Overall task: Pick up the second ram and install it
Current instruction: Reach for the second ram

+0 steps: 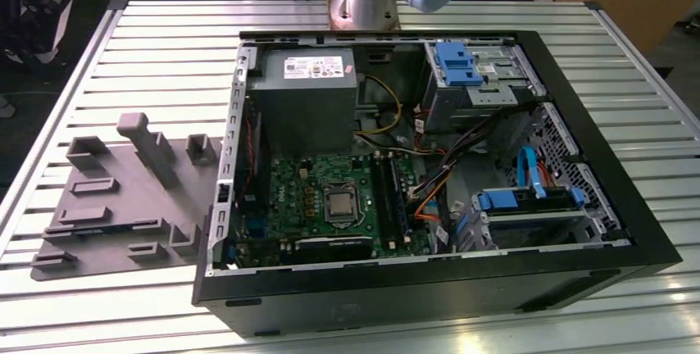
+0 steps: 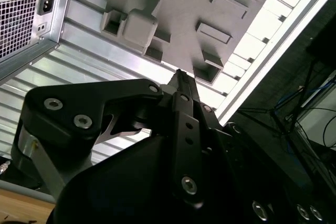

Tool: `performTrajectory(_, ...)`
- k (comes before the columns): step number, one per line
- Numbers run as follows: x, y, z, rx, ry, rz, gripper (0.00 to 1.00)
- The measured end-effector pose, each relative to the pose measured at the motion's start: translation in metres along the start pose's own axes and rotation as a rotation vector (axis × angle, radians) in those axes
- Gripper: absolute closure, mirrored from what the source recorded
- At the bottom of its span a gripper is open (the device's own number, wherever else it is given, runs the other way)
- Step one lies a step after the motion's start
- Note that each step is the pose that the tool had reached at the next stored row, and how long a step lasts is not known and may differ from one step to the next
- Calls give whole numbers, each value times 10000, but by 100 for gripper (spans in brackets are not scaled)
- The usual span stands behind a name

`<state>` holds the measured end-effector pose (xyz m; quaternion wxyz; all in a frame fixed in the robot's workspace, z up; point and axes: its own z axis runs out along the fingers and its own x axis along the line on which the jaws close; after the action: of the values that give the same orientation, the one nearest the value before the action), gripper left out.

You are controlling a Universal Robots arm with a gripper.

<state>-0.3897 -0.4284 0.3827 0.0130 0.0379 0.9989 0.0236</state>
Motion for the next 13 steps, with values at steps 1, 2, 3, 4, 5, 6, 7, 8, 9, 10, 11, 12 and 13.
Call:
performTrajectory(1, 3, -4, 1, 0, 0, -1, 89)
performTrajectory(2, 6, -8, 1, -1, 0, 0, 89)
performTrajectory(3, 9, -12, 2, 0, 0, 0, 89)
performTrajectory(4, 13, -16, 2, -1, -1, 0, 89)
performTrajectory(5, 16, -20, 3, -1, -1, 0, 89)
performTrajectory(6, 20, -24, 3, -1, 0, 0, 89)
performTrajectory(7, 24, -28, 4, -1, -1, 0, 89)
performTrajectory(8, 28, -32, 4, -1, -1, 0, 89)
performTrajectory(9, 31, -36, 5, -2, -1, 0, 89)
performTrajectory(10, 35, -40, 5, -1, 0, 0, 89)
performTrajectory(11, 39, -44, 5, -2, 0, 0, 89)
performTrajectory(12, 43, -48, 6, -3, -1, 0, 89)
performTrajectory(13, 48, -52, 6, -2, -1, 0, 89)
